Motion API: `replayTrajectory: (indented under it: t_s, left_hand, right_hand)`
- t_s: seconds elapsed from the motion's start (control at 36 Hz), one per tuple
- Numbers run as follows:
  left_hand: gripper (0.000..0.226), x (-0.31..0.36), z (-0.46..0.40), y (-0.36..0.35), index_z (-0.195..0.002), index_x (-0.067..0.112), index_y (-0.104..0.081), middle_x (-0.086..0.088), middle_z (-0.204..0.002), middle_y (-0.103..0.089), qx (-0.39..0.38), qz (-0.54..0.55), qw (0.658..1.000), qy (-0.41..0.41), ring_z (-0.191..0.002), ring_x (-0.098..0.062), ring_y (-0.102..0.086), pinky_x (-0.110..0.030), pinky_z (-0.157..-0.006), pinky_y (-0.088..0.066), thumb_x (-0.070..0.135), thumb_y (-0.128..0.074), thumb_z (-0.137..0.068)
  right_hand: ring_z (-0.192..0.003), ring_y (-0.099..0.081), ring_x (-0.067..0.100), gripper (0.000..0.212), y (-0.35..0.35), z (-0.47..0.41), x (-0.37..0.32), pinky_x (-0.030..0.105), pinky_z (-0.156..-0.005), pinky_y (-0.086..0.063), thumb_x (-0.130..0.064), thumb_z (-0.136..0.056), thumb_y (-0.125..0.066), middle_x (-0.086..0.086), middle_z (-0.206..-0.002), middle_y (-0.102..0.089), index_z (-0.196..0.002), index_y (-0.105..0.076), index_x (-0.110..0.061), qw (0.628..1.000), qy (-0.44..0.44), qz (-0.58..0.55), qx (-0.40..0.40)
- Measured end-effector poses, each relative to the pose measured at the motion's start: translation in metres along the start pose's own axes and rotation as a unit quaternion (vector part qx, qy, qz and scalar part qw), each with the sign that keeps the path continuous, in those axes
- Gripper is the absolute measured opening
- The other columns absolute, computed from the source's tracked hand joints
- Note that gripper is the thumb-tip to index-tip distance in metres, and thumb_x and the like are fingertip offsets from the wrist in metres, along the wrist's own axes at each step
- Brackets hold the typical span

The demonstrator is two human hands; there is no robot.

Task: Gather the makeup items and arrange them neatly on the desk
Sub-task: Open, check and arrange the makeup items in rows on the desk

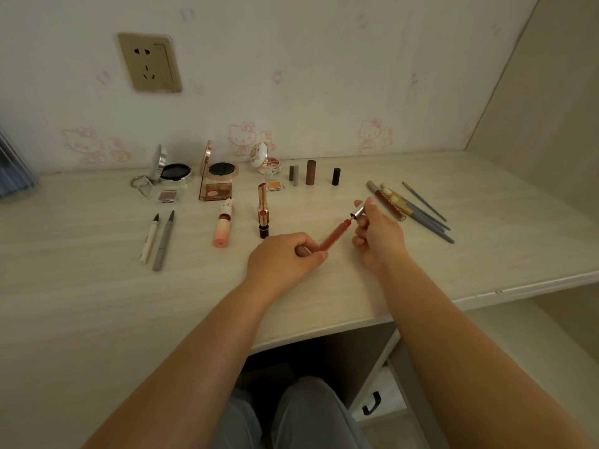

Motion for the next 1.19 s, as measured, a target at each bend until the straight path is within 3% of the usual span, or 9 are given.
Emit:
replayTrajectory:
  t_s: [0.25,0.5,0.58,0.75,0.83,0.94,1.03,1.19]
  left_hand:
    - [0.015,-0.002,-0.009,-0.001,-0.085,0.032,-0.062,0.011,-0.070,-0.067,-0.031,-0.030,0.999,-0.003,-0.074,-0.006,-0.061,-0.026,-0.065,-0.046,0.047,-0.062,-0.082]
    - [0.022,0.001,-0.016,-0.003,-0.090,0.023,-0.063,0.008,-0.079,-0.067,0.027,-0.055,0.998,0.012,-0.079,-0.010,-0.062,-0.027,-0.069,-0.048,0.044,-0.062,-0.083]
    - [0.025,0.002,-0.018,-0.002,-0.094,0.019,-0.064,0.004,-0.085,-0.068,0.060,-0.066,0.996,0.026,-0.082,-0.012,-0.061,-0.027,-0.069,-0.046,0.042,-0.062,-0.084]
    - [0.033,0.005,-0.026,-0.001,-0.111,0.015,-0.057,-0.001,-0.098,-0.066,0.092,-0.111,0.988,0.048,-0.087,-0.015,-0.060,-0.025,-0.066,-0.041,0.039,-0.056,-0.088]
    - [0.040,0.008,-0.030,-0.001,-0.121,0.015,-0.047,-0.004,-0.104,-0.065,0.111,-0.119,0.985,0.056,-0.093,-0.021,-0.062,-0.028,-0.067,-0.041,0.036,-0.056,-0.088]
    - [0.043,0.010,-0.037,-0.004,-0.125,0.014,-0.040,-0.008,-0.101,-0.065,0.124,-0.134,0.981,0.059,-0.092,-0.027,-0.062,-0.031,-0.064,-0.042,0.032,-0.054,-0.088]
    - [0.037,0.010,-0.042,-0.005,-0.121,0.014,-0.044,-0.007,-0.100,-0.065,0.126,-0.146,0.980,0.054,-0.089,-0.025,-0.062,-0.031,-0.063,-0.042,0.030,-0.052,-0.089]
    - [0.040,0.010,-0.046,-0.006,-0.125,0.015,-0.042,-0.006,-0.099,-0.064,0.135,-0.175,0.974,0.058,-0.087,-0.023,-0.061,-0.030,-0.061,-0.041,0.034,-0.051,-0.090]
  right_hand:
    - [-0.049,-0.030,0.007,0.024,-0.015,-0.029,-0.002,0.021,-0.045,-0.027,-0.031,-0.095,-0.052,-0.004,-0.060,-0.041,-0.083,-0.066,-0.014,0.992,-0.042,0.109,-0.044]
    - [-0.052,-0.033,0.011,0.035,-0.037,-0.050,-0.004,0.023,-0.043,-0.026,-0.041,-0.095,-0.048,-0.003,-0.069,-0.053,-0.096,-0.067,-0.012,0.962,-0.026,0.256,-0.091]
    - [-0.052,-0.036,0.012,0.032,-0.040,-0.051,-0.004,0.024,-0.046,-0.029,-0.037,-0.098,-0.042,-0.001,-0.073,-0.056,-0.093,-0.065,-0.015,0.952,0.000,0.291,-0.097]
    - [-0.060,-0.045,0.007,0.035,-0.035,-0.053,-0.005,0.021,-0.058,-0.035,-0.027,-0.101,-0.034,-0.005,-0.070,-0.055,-0.109,-0.066,-0.017,0.932,0.118,0.340,-0.051]
    - [-0.068,-0.051,0.006,0.031,-0.034,-0.045,-0.006,0.019,-0.064,-0.041,-0.020,-0.099,-0.036,-0.006,-0.077,-0.059,-0.109,-0.065,-0.017,0.914,0.185,0.360,-0.020]
    - [-0.085,-0.059,0.017,0.027,-0.031,-0.034,-0.007,0.028,-0.075,-0.045,-0.018,-0.097,-0.040,0.001,-0.100,-0.066,-0.109,-0.064,-0.019,0.865,0.232,0.443,0.037]
    - [-0.099,-0.059,0.021,0.025,-0.034,-0.035,-0.002,0.032,-0.081,-0.047,-0.019,-0.096,-0.043,0.005,-0.108,-0.065,-0.113,-0.061,-0.017,0.817,0.225,0.531,0.021]
    - [-0.108,-0.053,0.021,0.026,-0.039,-0.036,0.001,0.032,-0.087,-0.046,-0.021,-0.096,-0.044,0.005,-0.114,-0.062,-0.115,-0.059,-0.015,0.778,0.219,0.589,0.009]
Point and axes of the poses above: each hand's wrist, its own z-axis away from the middle knuckle, its own y-axis out of the back of the hand, x = y × z, the point moved 6 cm from there along -z, towards the middle knuckle
